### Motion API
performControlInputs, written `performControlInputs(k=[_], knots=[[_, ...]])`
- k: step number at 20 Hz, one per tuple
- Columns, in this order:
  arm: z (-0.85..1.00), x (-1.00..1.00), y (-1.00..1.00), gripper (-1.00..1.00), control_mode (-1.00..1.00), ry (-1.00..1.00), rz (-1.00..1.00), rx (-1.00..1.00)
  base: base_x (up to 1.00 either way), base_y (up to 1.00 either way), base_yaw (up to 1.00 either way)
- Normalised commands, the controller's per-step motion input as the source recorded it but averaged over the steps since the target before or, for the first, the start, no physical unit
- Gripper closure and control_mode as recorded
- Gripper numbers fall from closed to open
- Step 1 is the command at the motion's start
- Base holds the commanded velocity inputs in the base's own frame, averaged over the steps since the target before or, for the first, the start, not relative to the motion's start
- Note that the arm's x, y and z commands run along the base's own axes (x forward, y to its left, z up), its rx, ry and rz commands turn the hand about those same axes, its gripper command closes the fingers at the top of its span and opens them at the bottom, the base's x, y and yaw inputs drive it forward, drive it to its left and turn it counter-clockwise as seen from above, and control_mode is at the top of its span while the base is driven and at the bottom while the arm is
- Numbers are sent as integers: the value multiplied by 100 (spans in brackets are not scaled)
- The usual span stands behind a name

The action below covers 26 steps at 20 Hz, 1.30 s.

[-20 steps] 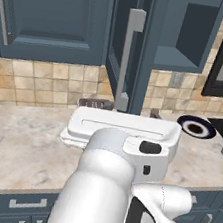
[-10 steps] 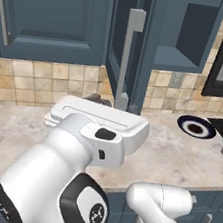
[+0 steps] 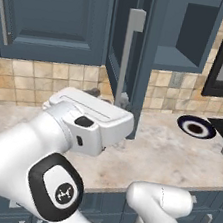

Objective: Open the cabinet. Pick the soap dispenser and place it next to the sink. Then close the cabinet.

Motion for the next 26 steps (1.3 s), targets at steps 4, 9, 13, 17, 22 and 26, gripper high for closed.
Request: performControlInputs(k=[4, 9, 13, 17, 22, 26], knots=[[-5, 41, 0, -100, -100, 0, -10, 0, 0, 0, 0], [-10, 49, 0, -100, -100, 0, -2, 0, 0, 0, 0], [-5, 43, -8, -100, -100, 0, 0, 0, 0, 0, 0], [0, 29, -23, -100, -100, 0, 0, 0, 0, 0, 0], [0, 15, -37, -100, -100, 0, 0, 0, 0, 0, 0], [0, 18, -51, -100, -100, 0, 0, 0, 0, 0, 0]])
